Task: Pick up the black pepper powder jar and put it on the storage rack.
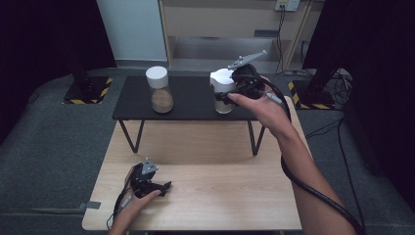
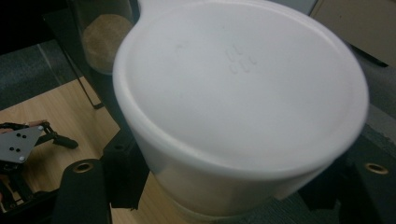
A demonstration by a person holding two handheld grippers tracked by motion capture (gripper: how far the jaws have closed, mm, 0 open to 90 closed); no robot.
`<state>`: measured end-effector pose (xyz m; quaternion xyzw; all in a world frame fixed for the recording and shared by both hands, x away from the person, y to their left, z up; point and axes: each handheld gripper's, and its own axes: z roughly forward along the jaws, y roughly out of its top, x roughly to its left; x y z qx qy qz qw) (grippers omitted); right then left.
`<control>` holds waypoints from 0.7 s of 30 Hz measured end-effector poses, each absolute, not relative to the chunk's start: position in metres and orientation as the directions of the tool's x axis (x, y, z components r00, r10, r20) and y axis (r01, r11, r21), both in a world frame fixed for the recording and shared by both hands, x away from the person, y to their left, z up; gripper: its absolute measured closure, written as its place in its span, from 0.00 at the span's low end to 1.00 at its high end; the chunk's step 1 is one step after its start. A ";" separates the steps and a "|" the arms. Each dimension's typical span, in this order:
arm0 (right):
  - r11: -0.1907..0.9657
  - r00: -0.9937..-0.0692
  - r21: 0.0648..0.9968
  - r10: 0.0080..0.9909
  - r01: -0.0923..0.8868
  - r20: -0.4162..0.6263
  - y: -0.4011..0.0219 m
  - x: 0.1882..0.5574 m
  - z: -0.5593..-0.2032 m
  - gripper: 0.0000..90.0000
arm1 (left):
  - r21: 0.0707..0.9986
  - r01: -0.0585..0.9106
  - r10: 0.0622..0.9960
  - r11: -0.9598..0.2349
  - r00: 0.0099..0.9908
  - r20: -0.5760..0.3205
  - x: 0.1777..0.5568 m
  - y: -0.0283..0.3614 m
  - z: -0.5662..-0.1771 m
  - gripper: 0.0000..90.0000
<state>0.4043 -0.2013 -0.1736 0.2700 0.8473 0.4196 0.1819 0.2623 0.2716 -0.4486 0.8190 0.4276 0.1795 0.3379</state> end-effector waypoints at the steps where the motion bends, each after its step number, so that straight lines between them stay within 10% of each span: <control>1: 0.502 -0.788 0.808 0.610 0.309 -0.078 -0.201 0.406 -0.175 0.35 | 0.707 0.579 0.821 -0.406 0.570 0.005 0.262 0.272 -0.449 0.00; 21: 0.500 -0.787 0.796 0.615 0.342 -0.048 -0.197 0.421 -0.186 0.35 | 0.707 0.577 0.818 -0.409 0.575 0.004 0.263 0.273 -0.449 0.00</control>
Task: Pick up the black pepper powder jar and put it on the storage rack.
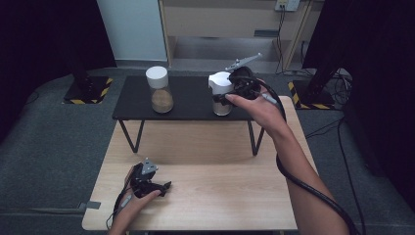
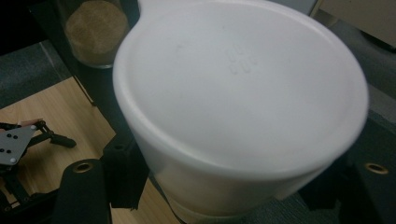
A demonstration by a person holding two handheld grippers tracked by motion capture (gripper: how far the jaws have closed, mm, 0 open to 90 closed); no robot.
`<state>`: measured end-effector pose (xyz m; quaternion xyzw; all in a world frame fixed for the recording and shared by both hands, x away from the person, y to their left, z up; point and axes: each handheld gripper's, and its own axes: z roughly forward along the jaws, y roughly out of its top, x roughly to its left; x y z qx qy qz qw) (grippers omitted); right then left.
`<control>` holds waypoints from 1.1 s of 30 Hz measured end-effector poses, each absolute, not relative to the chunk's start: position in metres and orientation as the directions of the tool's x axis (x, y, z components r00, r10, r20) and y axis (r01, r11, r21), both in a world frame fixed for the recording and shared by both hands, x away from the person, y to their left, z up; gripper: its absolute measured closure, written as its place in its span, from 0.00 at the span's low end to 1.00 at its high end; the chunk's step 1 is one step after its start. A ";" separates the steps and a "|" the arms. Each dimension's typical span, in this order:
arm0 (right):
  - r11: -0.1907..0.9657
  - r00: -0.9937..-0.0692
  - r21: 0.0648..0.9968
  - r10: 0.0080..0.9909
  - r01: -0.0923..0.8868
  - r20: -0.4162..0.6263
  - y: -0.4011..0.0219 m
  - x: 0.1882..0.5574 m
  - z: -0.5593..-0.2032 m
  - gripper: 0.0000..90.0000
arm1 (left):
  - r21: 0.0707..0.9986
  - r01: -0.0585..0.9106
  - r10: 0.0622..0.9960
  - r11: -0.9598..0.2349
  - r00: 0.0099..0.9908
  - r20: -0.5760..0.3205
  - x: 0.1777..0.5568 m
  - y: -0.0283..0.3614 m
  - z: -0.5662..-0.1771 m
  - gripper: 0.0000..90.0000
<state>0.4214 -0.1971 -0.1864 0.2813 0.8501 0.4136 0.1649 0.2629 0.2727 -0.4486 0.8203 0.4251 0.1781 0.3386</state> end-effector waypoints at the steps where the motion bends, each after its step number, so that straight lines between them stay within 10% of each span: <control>1: 0.495 -0.786 0.797 0.616 0.346 -0.041 -0.197 0.422 -0.187 0.35 | 0.707 0.577 0.818 -0.409 0.575 0.004 0.263 0.273 -0.449 0.00; 20: 0.449 -0.790 0.828 0.613 0.336 -0.012 -0.210 0.422 -0.199 0.34 | 0.707 0.577 0.818 -0.409 0.575 0.004 0.263 0.273 -0.449 0.00; 33: 0.482 -0.783 0.822 0.618 0.305 -0.071 -0.212 0.406 -0.197 0.07 | 0.707 0.577 0.818 -0.409 0.575 0.004 0.263 0.273 -0.449 0.00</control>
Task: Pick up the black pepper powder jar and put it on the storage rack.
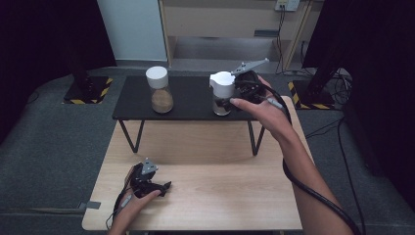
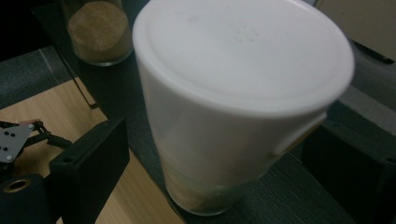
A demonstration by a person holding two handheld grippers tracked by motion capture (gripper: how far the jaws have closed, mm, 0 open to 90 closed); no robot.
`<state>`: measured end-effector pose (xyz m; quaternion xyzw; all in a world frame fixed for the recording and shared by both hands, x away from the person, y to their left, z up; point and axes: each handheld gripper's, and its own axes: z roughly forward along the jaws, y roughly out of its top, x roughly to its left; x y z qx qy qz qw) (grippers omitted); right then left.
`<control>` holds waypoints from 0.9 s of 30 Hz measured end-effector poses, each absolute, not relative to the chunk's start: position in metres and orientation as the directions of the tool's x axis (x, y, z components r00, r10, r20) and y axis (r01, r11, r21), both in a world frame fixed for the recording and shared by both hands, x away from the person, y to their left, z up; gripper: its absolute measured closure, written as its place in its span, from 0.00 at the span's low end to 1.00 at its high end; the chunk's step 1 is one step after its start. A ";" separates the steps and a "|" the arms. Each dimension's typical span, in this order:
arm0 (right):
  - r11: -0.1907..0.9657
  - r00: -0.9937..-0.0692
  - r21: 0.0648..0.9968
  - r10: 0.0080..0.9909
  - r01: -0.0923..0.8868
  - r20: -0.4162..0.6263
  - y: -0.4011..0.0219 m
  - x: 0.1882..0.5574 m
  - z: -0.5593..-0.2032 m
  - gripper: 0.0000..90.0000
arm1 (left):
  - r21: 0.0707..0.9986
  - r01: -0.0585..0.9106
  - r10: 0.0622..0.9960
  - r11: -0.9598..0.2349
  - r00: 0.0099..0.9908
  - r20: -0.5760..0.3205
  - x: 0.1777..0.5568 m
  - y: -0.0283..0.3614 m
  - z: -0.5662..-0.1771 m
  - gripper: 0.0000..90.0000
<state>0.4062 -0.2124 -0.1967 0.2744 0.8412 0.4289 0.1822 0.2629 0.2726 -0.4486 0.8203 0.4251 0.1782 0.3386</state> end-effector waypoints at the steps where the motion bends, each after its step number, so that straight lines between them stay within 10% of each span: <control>1: 0.482 -0.782 0.823 0.619 0.302 -0.076 -0.214 0.404 -0.197 0.07 | 0.707 0.577 0.818 -0.409 0.575 0.004 0.263 0.273 -0.449 0.00; 27: 0.574 -0.789 0.758 0.600 0.310 -0.132 -0.237 0.343 -0.191 0.06 | 0.709 0.574 0.816 -0.410 0.578 0.004 0.264 0.273 -0.449 0.00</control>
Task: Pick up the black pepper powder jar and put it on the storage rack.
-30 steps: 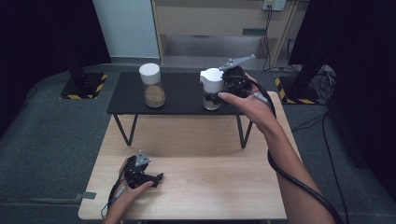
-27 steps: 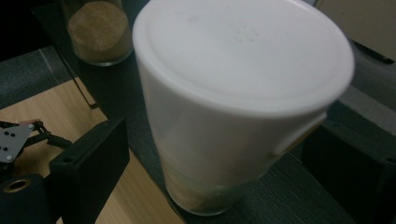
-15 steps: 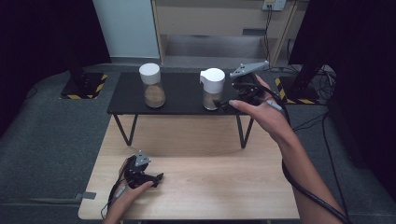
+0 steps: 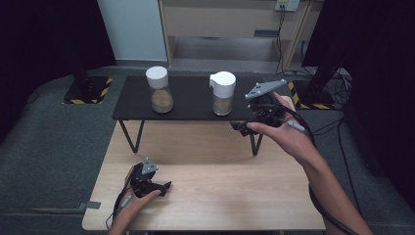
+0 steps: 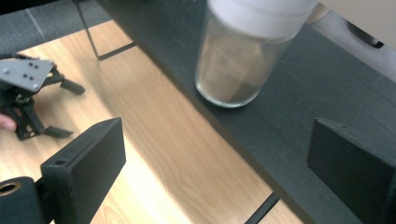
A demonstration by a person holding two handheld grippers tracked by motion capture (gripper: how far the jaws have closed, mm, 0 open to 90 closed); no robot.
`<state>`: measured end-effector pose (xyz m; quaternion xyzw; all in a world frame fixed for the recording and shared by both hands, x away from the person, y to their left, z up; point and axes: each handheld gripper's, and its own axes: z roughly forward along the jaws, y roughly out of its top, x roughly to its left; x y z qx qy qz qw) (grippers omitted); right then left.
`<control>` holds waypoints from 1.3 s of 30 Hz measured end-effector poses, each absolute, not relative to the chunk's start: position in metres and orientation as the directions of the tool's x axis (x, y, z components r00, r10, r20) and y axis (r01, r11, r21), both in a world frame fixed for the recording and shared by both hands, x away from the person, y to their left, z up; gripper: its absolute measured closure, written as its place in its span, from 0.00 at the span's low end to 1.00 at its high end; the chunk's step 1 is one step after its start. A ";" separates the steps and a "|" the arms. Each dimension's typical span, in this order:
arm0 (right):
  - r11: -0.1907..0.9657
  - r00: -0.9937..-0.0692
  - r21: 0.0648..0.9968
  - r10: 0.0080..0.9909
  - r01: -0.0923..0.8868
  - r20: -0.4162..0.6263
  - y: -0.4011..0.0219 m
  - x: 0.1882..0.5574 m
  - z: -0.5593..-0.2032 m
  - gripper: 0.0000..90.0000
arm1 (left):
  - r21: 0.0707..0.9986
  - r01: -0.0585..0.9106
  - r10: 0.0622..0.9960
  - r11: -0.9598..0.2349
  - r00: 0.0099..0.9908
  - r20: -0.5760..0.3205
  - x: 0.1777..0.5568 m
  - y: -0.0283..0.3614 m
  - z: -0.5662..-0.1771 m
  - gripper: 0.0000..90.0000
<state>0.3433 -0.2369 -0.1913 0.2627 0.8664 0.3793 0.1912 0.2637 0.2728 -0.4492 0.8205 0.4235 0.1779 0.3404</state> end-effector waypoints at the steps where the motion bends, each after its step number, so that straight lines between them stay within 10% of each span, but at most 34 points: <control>1: 0.578 -0.791 0.755 0.597 0.311 -0.131 -0.236 0.341 -0.192 0.06 | 0.709 0.574 0.816 -0.410 0.578 0.004 0.264 0.273 -0.449 0.00; 39: 0.681 -0.828 0.647 0.545 0.344 -0.132 -0.219 0.323 -0.245 0.08 | 0.709 0.574 0.816 -0.410 0.578 0.004 0.264 0.272 -0.449 0.00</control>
